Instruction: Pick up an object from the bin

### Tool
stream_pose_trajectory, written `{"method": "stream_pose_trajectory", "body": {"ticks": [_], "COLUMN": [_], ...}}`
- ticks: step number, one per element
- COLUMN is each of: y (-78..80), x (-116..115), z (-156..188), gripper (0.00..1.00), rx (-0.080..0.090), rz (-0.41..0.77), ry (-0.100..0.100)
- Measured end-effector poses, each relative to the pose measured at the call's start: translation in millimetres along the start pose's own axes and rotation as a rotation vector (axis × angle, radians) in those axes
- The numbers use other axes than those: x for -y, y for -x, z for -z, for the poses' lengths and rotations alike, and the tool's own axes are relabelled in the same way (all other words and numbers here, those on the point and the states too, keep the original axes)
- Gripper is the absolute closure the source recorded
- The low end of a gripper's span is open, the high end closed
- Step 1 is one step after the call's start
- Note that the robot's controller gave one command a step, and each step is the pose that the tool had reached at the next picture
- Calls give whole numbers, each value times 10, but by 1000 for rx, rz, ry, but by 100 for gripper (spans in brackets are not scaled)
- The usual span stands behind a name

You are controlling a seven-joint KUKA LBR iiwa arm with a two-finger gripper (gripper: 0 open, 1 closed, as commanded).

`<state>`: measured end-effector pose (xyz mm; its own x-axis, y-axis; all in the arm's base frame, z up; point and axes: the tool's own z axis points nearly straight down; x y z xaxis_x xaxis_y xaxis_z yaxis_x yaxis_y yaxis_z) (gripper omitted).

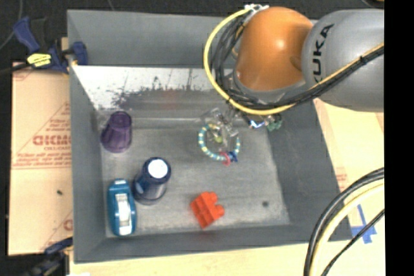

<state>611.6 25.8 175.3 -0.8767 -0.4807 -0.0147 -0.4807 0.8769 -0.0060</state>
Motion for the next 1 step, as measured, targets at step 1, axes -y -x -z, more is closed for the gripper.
{"method": "stream_pose_trajectory", "body": {"ticks": [1], "y": [-57], "x": [-69], "z": [-361], "gripper": [100], "rx": [-8], "rz": [10], "ry": [5]}}
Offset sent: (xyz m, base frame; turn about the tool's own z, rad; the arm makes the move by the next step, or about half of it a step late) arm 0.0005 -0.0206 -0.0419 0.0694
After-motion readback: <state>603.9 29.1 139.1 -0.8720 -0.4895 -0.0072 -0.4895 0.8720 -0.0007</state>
